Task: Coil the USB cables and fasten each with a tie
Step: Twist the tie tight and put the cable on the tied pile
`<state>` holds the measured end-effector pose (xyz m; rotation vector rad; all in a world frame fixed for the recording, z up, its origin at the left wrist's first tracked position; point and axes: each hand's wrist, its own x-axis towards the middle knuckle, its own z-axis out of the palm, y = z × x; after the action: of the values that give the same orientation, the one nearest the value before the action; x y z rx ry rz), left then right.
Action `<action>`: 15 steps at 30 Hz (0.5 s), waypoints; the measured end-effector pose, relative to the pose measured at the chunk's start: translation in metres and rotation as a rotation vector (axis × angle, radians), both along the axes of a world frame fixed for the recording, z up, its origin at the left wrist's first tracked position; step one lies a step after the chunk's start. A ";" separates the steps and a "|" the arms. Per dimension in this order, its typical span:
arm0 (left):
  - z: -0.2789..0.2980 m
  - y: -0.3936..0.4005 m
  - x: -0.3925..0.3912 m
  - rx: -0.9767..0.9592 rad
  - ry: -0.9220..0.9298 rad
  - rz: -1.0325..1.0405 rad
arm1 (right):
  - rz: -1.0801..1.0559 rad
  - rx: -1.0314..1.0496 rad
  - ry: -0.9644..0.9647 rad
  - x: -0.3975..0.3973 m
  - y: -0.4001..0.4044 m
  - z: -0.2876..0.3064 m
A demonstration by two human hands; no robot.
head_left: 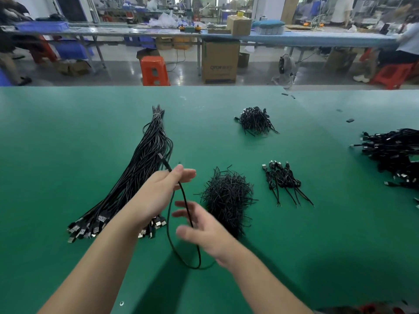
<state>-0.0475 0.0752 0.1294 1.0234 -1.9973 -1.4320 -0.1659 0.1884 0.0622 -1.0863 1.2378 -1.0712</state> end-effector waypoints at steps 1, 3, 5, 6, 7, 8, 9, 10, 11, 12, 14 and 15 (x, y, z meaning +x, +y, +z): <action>-0.001 0.001 0.001 -0.012 -0.039 -0.004 | -0.024 -0.013 -0.021 -0.004 -0.003 0.011; -0.001 0.004 0.000 -0.009 -0.081 -0.034 | -0.053 -0.023 -0.084 -0.010 -0.009 0.025; 0.001 0.008 -0.001 0.000 -0.077 -0.082 | -0.038 -0.044 -0.161 -0.010 -0.013 0.037; 0.002 0.010 -0.002 0.013 -0.060 -0.107 | -0.033 -0.049 -0.187 -0.010 -0.014 0.041; 0.003 0.011 -0.002 0.037 -0.036 -0.129 | -0.036 -0.052 -0.204 -0.010 -0.015 0.042; 0.003 0.012 -0.002 0.068 -0.012 -0.148 | -0.047 -0.057 -0.213 -0.010 -0.016 0.043; 0.003 0.012 -0.001 0.094 0.005 -0.164 | -0.063 -0.068 -0.213 -0.010 -0.017 0.042; 0.002 0.012 -0.001 0.105 0.013 -0.175 | -0.080 -0.087 -0.209 -0.009 -0.018 0.041; 0.002 0.011 0.000 0.097 0.009 -0.179 | -0.099 -0.103 -0.208 -0.007 -0.018 0.039; 0.001 0.011 0.000 0.078 0.000 -0.182 | -0.118 -0.110 -0.211 -0.005 -0.018 0.038; -0.002 0.009 0.001 0.052 -0.006 -0.190 | -0.143 -0.111 -0.219 -0.001 -0.018 0.037; -0.003 0.009 0.001 0.052 0.000 -0.192 | -0.156 -0.109 -0.213 0.001 -0.018 0.037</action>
<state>-0.0462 0.0842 0.1265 0.8719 -2.1163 -1.5907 -0.1652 0.1705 0.0988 -0.9404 1.1178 -1.3504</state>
